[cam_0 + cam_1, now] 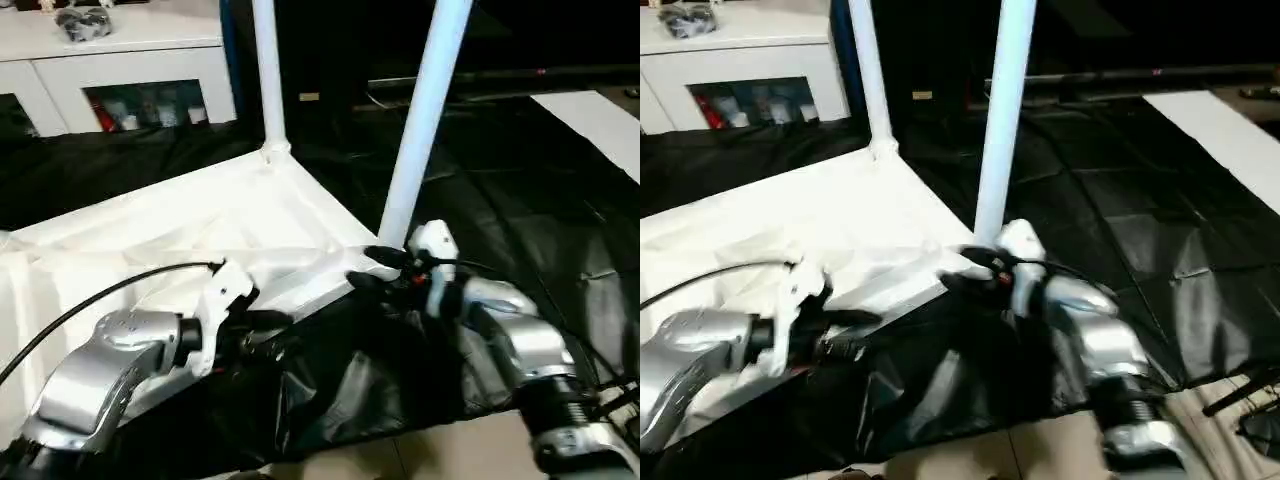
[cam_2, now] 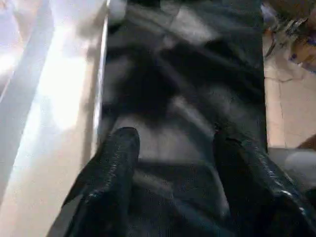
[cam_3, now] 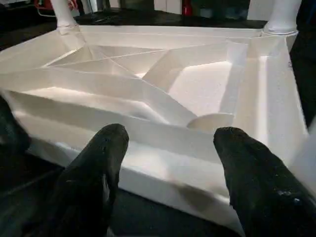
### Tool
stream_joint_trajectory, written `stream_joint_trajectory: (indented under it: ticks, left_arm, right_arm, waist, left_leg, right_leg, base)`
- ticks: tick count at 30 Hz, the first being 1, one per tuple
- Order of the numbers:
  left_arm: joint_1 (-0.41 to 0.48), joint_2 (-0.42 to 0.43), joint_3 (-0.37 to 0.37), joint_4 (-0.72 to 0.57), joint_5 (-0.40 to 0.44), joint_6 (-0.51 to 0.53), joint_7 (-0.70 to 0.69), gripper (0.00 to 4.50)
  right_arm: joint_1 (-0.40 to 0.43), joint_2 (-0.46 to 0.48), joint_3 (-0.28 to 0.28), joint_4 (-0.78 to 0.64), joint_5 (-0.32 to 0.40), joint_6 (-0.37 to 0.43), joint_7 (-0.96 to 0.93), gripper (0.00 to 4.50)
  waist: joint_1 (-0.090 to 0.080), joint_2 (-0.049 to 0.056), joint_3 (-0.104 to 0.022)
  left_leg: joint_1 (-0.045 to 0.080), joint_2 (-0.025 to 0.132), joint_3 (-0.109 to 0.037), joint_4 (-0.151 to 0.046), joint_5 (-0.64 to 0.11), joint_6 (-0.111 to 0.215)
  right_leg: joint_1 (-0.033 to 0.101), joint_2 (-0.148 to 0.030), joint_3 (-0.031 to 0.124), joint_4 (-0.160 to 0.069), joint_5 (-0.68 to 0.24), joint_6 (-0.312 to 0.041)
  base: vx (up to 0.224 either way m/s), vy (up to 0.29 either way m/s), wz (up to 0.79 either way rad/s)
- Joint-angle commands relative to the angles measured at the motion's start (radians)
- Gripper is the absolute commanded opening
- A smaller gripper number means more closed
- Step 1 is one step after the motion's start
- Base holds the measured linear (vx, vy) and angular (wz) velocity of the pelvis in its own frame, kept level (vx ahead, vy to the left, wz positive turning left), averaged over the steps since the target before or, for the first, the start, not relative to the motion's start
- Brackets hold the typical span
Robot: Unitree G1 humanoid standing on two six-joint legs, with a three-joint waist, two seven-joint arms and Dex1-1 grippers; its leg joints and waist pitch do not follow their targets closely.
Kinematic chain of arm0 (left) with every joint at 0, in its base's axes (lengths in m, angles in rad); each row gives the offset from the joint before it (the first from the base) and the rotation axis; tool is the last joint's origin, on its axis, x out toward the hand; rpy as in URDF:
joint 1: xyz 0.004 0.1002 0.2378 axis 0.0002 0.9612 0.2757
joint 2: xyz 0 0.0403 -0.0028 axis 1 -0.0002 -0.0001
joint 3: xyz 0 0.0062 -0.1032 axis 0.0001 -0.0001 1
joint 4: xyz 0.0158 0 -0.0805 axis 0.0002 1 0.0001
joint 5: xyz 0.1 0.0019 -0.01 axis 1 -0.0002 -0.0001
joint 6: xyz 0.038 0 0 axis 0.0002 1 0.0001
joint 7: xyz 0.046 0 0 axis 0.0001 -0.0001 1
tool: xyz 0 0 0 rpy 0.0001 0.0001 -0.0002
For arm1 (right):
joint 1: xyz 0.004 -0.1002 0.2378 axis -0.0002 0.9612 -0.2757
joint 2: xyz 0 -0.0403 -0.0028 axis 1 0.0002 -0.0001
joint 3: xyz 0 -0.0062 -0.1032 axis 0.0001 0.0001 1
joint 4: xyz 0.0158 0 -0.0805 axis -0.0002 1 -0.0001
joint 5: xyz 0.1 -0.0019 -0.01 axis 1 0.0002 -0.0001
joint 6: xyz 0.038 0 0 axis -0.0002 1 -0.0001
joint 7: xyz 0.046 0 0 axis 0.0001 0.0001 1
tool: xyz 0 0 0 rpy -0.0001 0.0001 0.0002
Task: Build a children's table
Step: Rotate leg to tighten
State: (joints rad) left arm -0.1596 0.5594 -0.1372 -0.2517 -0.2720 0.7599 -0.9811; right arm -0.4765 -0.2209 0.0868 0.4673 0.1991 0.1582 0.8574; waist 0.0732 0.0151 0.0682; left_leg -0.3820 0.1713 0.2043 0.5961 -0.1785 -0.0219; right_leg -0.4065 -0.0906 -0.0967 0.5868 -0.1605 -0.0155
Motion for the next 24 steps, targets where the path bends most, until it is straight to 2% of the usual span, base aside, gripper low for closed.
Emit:
stream_joint_trajectory:
  ticks: [1,2,4,6,8,9,11,13,14,16,18,19,20,21,22,23,24]
  left_arm:
    - [0.002,0.016,-0.027,0.017,0.071,-0.004,0.059,2.98]
    - [0.002,0.015,-0.029,0.027,0.087,-0.009,0.073,3.17]
    - [0.001,0.021,-0.034,0.038,0.105,-0.014,0.092,3.21]
    - [-0.005,0.033,-0.043,0.053,0.131,-0.011,0.124,3.26]
    - [-0.009,0.036,-0.045,0.059,0.138,-0.011,0.137,3.53]
    - [-0.017,0.038,-0.045,0.065,0.145,-0.009,0.148,3.59]
    - [-0.024,0.043,-0.049,0.066,0.154,-0.004,0.159,3.75]
    - [-0.031,0.052,-0.056,0.067,0.168,0.000,0.170,3.96]
    - [-0.033,0.053,-0.058,0.069,0.174,-0.004,0.176,4.01]
    - [-0.044,0.050,-0.055,0.084,0.195,-0.029,0.200,4.01]
    - [-0.051,0.046,-0.051,0.094,0.205,-0.043,0.214,4.31]
    - [-0.055,0.043,-0.047,0.099,0.208,-0.050,0.222,4.31]
    - [-0.058,0.042,-0.046,0.102,0.209,-0.053,0.225,4.38]
    - [-0.061,0.038,-0.043,0.106,0.211,-0.059,0.232,4.46]
    - [-0.069,0.032,-0.038,0.116,0.214,-0.070,0.247,4.46]
    - [-0.079,0.024,-0.031,0.128,0.222,-0.089,0.267,4.46]
    - [-0.079,0.024,-0.031,0.128,0.222,-0.089,0.267,4.46]
  right_arm:
    - [-0.042,0.029,0.001,0.060,-0.049,-0.020,-0.106,3.18]
    - [-0.052,0.037,0.001,0.078,-0.064,-0.025,-0.138,3.18]
    - [-0.072,0.044,-0.002,0.114,-0.074,-0.027,-0.174,3.18]
    - [-0.112,0.057,-0.014,0.177,-0.084,-0.044,-0.228,3.18]
    - [-0.131,0.062,-0.023,0.202,-0.084,-0.050,-0.251,3.18]
    - [-0.152,0.066,-0.034,0.224,-0.082,-0.056,-0.275,3.18]
    - [-0.181,0.069,-0.047,0.257,-0.082,-0.066,-0.307,3.18]
    - [-0.217,0.074,-0.061,0.303,-0.088,-0.088,-0.348,3.18]
    - [-0.227,0.076,-0.067,0.316,-0.089,-0.094,-0.360,3.18]
    - [-0.253,0.080,-0.081,0.345,-0.089,-0.109,-0.384,3.18]
    - [-0.261,0.080,-0.086,0.355,-0.091,-0.117,-0.395,3.18]
    - [-0.264,0.081,-0.088,0.359,-0.092,-0.121,-0.399,3.18]
    - [-0.266,0.081,-0.089,0.361,-0.092,-0.123,-0.401,3.18]
    - [-0.268,0.080,-0.088,0.366,-0.094,-0.127,-0.403,3.18]
    - [-0.273,0.079,-0.087,0.376,-0.097,-0.136,-0.407,3.18]
    - [-0.278,0.078,-0.087,0.388,-0.099,-0.145,-0.409,3.18]
    - [-0.278,0.078,-0.087,0.388,-0.099,-0.145,-0.409,3.18]
  waist:
    - [-0.004,-0.002,-0.062]
    - [-0.005,-0.002,-0.062]
    - [-0.004,-0.002,-0.060]
    - [-0.011,-0.005,-0.052]
    - [-0.015,-0.006,-0.050]
    - [-0.020,-0.008,-0.049]
    - [-0.023,-0.006,-0.050]
    - [-0.029,-0.001,-0.048]
    - [-0.030,-0.001,-0.048]
    - [-0.031,-0.001,-0.047]
    - [-0.034,-0.001,-0.043]
    - [-0.037,0.002,-0.043]
    - [-0.042,0.009,-0.040]
    - [-0.050,0.011,-0.037]
    - [-0.047,0.020,-0.031]
    - [-0.020,0.035,-0.038]
    - [-0.006,0.026,-0.039]
  left_leg:
    - [0.036,0.067,-0.039,-0.088,-0.327,-0.029]
    - [0.036,0.066,-0.041,-0.088,-0.346,-0.038]
    - [0.038,0.065,-0.041,-0.088,-0.365,-0.045]
    - [0.043,0.062,-0.047,-0.087,-0.444,-0.060]
    - [0.046,0.059,-0.050,-0.085,-0.464,-0.062]
    - [0.046,0.058,-0.055,-0.085,-0.481,-0.064]
    - [0.049,0.058,-0.058,-0.083,-0.498,-0.067]
    - [0.053,0.059,-0.064,-0.086,-0.549,-0.077]
    - [0.054,0.060,-0.065,-0.086,-0.560,-0.079]
    - [0.064,0.058,-0.064,-0.083,-0.595,-0.084]
    - [0.065,0.057,-0.066,-0.082,-0.621,-0.086]
    - [0.070,0.057,-0.067,-0.082,-0.643,-0.089]
    - [0.075,0.061,-0.070,-0.088,-0.685,-0.095]
    - [0.054,0.074,-0.077,-0.116,-0.745,-0.104]
    - [0.039,0.085,-0.076,-0.145,-0.803,-0.116]
    - [-0.020,0.108,-0.052,-0.217,-0.890,-0.138]
    - [-0.032,0.104,-0.032,-0.231,-0.895,-0.134]
  right_leg:
    - [0.029,-0.068,0.062,-0.073,-0.420,-0.167]
    - [0.032,-0.072,0.061,-0.076,-0.445,-0.160]
    - [0.028,-0.072,0.062,-0.081,-0.467,-0.150]
    - [0.026,-0.077,0.057,-0.093,-0.582,-0.116]
    - [0.025,-0.078,0.054,-0.101,-0.632,-0.092]
    - [0.025,-0.079,0.049,-0.107,-0.683,-0.067]
    - [0.024,-0.080,0.044,-0.111,-0.704,-0.060]
    - [0.025,-0.075,0.031,-0.115,-0.694,-0.050]
    - [0.023,-0.074,0.030,-0.115,-0.690,-0.050]
    - [0.016,-0.072,0.025,-0.121,-0.698,-0.045]
    - [0.016,-0.070,0.016,-0.126,-0.712,-0.035]
    - [0.016,-0.068,0.007,-0.131,-0.714,-0.028]
    - [0.020,-0.061,-0.009,-0.132,-0.690,-0.026]
    - [0.047,-0.049,-0.019,-0.106,-0.620,-0.032]
    - [0.059,-0.035,-0.025,-0.081,-0.588,-0.042]
    - [0.111,-0.008,-0.017,0.088,-0.367,-0.089]
    - [0.109,0.000,-0.008,0.117,-0.268,-0.088]
  base:
    - [0.000,0.000,0.00]
    - [0.000,0.000,0.00]
    - [0.000,0.000,0.00]
    - [-0.027,0.000,-0.01]
    - [0.000,0.000,0.00]
    - [0.000,0.000,0.00]
    - [0.000,0.000,0.00]
    - [0.000,0.000,0.00]
    - [0.000,0.000,0.00]
    - [0.000,0.000,0.00]
    - [0.000,0.000,0.00]
    - [0.000,0.000,0.00]
    - [-0.052,0.016,-0.04]
    - [0.000,0.000,0.00]
    - [0.000,0.000,0.00]
    - [-0.082,0.008,-0.07]
    - [-0.079,-0.058,0.10]
